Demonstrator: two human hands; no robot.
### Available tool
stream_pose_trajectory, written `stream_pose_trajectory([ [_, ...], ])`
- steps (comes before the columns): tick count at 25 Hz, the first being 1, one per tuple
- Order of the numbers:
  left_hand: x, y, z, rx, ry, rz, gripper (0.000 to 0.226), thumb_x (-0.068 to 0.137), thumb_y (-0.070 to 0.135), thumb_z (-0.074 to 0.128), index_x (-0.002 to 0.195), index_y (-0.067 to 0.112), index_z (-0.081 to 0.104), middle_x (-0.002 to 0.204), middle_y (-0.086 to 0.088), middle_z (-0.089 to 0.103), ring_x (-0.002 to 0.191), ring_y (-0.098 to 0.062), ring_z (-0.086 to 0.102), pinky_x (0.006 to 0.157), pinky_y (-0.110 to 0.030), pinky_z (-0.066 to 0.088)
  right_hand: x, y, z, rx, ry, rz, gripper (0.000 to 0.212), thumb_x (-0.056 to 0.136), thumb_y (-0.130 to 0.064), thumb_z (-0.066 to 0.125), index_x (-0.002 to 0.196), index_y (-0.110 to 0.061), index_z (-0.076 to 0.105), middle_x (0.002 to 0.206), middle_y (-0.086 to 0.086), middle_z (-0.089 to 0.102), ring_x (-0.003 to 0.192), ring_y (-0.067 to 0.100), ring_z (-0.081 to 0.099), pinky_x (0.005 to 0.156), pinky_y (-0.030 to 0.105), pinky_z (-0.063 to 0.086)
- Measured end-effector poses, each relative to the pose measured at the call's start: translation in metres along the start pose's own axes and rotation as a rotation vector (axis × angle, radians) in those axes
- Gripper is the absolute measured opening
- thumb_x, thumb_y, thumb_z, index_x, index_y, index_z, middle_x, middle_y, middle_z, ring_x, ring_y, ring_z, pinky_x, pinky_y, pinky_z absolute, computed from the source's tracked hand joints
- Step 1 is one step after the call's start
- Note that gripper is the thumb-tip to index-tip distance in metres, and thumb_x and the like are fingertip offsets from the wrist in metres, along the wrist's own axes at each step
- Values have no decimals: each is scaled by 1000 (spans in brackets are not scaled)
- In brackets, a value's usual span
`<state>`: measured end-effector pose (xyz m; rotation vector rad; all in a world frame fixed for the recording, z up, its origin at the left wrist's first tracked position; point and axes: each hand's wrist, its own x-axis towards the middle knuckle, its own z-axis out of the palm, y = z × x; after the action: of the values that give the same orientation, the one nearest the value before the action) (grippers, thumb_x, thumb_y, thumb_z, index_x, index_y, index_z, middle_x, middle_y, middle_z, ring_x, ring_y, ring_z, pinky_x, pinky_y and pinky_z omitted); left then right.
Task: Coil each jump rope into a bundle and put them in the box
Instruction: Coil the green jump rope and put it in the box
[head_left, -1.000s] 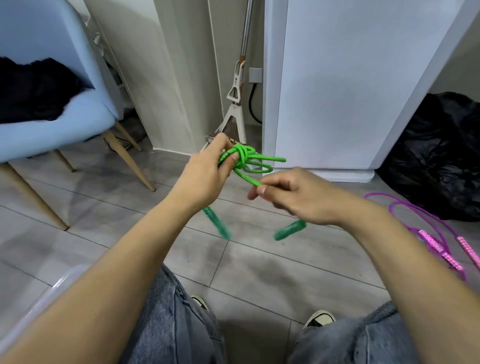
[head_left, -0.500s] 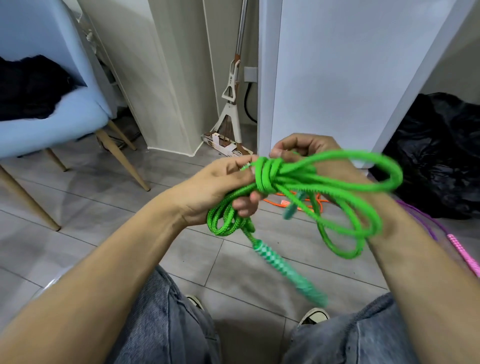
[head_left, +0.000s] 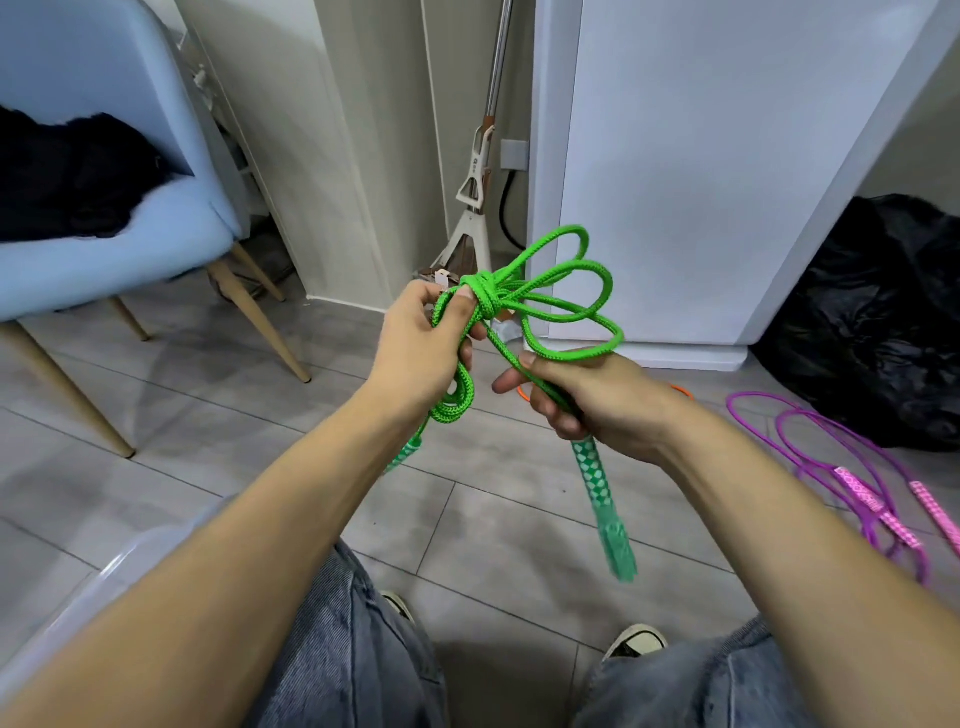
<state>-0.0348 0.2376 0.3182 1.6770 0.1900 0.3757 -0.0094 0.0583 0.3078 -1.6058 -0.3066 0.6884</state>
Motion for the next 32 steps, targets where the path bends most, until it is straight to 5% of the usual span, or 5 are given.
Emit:
stream_pose_trajectory([
  [5, 7, -3, -6, -44, 12, -118, 19, 100, 18, 55, 114, 9, 46, 76, -4, 67, 54, -10, 54, 55, -24, 46, -23, -20, -18, 9, -211, 96, 29, 103, -17, 48, 116, -3, 70, 67, 8, 55, 58, 22, 56, 58, 31, 51],
  [10, 8, -9, -10, 172, -159, -44, 17, 94, 6, 62, 111, 9, 61, 93, -20, 71, 77, -18, 63, 76, -33, 52, -44, -39, -34, -43, -348, 95, 38, 98, -14, 51, 132, -26, 62, 78, 12, 54, 44, 18, 43, 38, 22, 35],
  [19, -3, -4, -1, 157, -302, -180, 17, 93, 7, 64, 106, 13, 55, 97, -14, 76, 88, -21, 74, 72, -33, 58, -31, -42, -17, -284, 241, -318, 15, 96, -29, 65, 104, -24, 76, 78, 11, 60, 68, 13, 51, 57, 12, 43],
  [22, -4, -3, 0, 110, -307, -210, 12, 95, 7, 61, 101, 16, 56, 95, -14, 74, 83, -23, 73, 68, -30, 59, -27, -40, -9, -377, 343, -424, 12, 95, -35, 67, 101, -29, 75, 65, 10, 31, 58, 17, 30, 48, 24, 29],
  [32, -6, 7, 1, 92, -395, -237, 9, 99, 12, 55, 108, 12, 56, 83, -9, 76, 77, -24, 73, 72, -46, 60, -16, -32, 4, -339, 564, -522, 9, 93, -37, 67, 89, -32, 61, 65, 10, 60, 56, 30, 64, 62, 47, 58],
])
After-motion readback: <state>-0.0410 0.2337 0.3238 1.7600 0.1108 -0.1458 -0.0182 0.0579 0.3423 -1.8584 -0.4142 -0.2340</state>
